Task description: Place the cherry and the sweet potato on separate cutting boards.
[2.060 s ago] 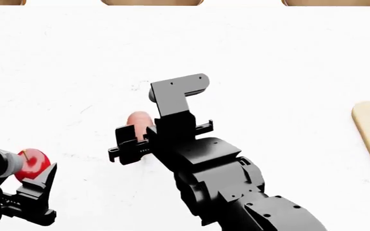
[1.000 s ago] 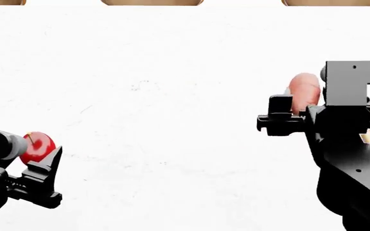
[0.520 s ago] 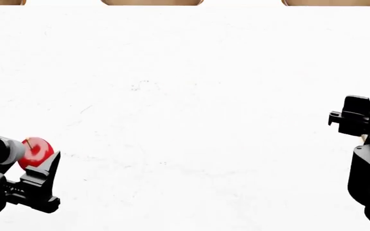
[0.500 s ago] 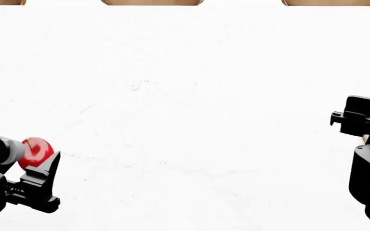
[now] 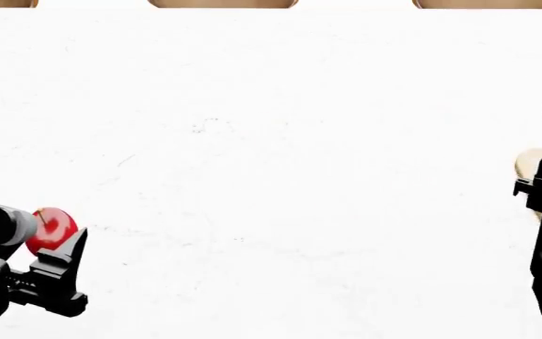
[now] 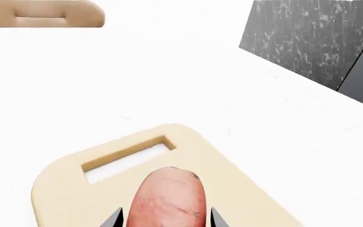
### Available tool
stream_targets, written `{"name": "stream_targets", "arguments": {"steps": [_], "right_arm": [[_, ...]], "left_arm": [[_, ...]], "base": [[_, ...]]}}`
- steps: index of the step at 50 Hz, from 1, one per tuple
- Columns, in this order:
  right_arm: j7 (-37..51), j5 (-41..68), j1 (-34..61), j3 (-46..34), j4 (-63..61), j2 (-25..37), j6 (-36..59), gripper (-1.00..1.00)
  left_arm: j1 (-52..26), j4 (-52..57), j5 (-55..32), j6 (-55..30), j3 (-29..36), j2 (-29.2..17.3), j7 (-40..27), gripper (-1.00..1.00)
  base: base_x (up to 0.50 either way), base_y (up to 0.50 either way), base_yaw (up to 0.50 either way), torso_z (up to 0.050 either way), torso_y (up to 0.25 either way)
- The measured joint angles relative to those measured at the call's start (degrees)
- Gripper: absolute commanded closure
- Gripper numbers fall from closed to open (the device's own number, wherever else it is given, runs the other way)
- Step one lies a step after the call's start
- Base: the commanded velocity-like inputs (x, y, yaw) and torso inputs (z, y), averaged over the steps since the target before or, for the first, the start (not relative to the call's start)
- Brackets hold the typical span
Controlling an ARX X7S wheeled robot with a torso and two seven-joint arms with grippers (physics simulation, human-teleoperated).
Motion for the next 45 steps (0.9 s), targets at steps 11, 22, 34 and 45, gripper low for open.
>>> {"name": "stream_targets", "arguments": {"steps": [11,22,34,45], "right_arm": [[-2.04,-7.39,-2.24,6.37,3.23,-1.24,1.12,1.0],[-3.62,-19.83,-3.89,17.94,3.75,-2.22,3.17,-1.0],[-4.62,-32.01,-3.22,31.71,4.75,-2.21,4.22,-1.0],[-4.43,-37.75,-1.52,37.45,-1.59,-0.21,5.89,-1.0]], "left_arm": [[-0.16,-0.07,-0.1,-0.24,0.42,0.15,-0.63,1.0],[-0.2,-0.16,-0.29,-0.19,0.65,0.17,-1.02,1.0],[-0.51,-0.27,-0.74,-0.14,0.61,-0.04,-1.06,1.0],[-0.91,-0.54,-1.02,0.05,0.88,-0.11,-1.12,1.0]], "base": [[0.0,0.0,0.0,0.0,0.0],[0.0,0.0,0.0,0.0,0.0],[0.0,0.0,0.0,0.0,0.0],[0.0,0.0,0.0,0.0,0.0]]}}
